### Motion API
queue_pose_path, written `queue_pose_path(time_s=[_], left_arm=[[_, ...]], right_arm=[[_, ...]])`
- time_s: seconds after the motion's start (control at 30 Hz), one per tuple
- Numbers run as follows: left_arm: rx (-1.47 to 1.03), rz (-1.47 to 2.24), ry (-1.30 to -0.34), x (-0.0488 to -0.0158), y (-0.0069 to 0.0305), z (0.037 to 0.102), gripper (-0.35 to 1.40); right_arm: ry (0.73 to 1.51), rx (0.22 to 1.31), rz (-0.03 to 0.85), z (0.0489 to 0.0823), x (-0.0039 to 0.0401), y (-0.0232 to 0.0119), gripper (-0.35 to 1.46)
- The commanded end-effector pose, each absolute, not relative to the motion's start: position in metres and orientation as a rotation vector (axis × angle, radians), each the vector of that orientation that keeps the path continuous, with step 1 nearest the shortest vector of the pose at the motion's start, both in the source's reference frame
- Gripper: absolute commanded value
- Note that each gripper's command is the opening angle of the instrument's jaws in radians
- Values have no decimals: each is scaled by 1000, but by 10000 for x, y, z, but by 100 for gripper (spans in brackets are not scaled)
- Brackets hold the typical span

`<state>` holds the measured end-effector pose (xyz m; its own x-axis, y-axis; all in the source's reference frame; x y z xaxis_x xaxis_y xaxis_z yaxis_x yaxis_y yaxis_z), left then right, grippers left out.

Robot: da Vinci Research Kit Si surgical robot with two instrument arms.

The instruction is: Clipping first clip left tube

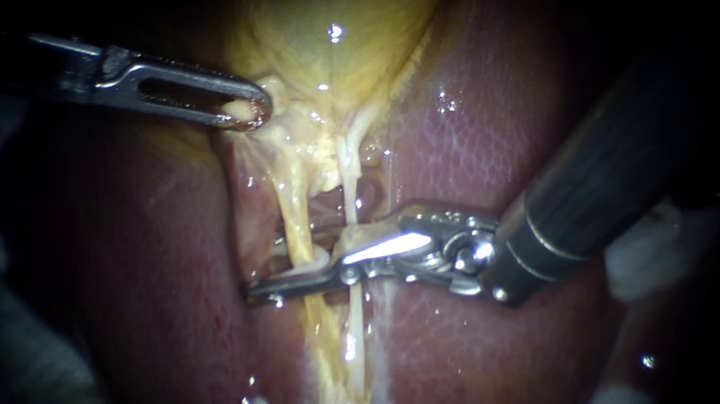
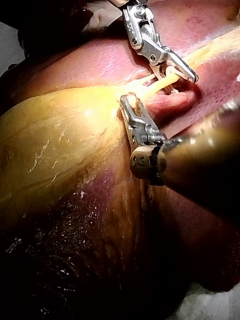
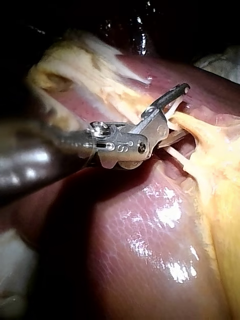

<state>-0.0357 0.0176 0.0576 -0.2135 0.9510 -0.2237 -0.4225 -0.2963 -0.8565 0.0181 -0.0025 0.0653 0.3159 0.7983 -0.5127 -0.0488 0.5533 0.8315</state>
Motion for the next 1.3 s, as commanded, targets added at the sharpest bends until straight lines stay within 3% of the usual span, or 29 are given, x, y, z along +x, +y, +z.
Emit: queue_pose_path(time_s=[0.03,0.93,1.3], left_arm=[[-955,1708,-817,-357,176,576,-35],[-955,1708,-818,-355,176,576,-35],[-955,1708,-818,-355,177,576,-35]], right_arm=[[1117,826,642,652,179,-24,50],[1122,938,510,625,162,-28,49],[1195,998,472,630,173,-38,49]])
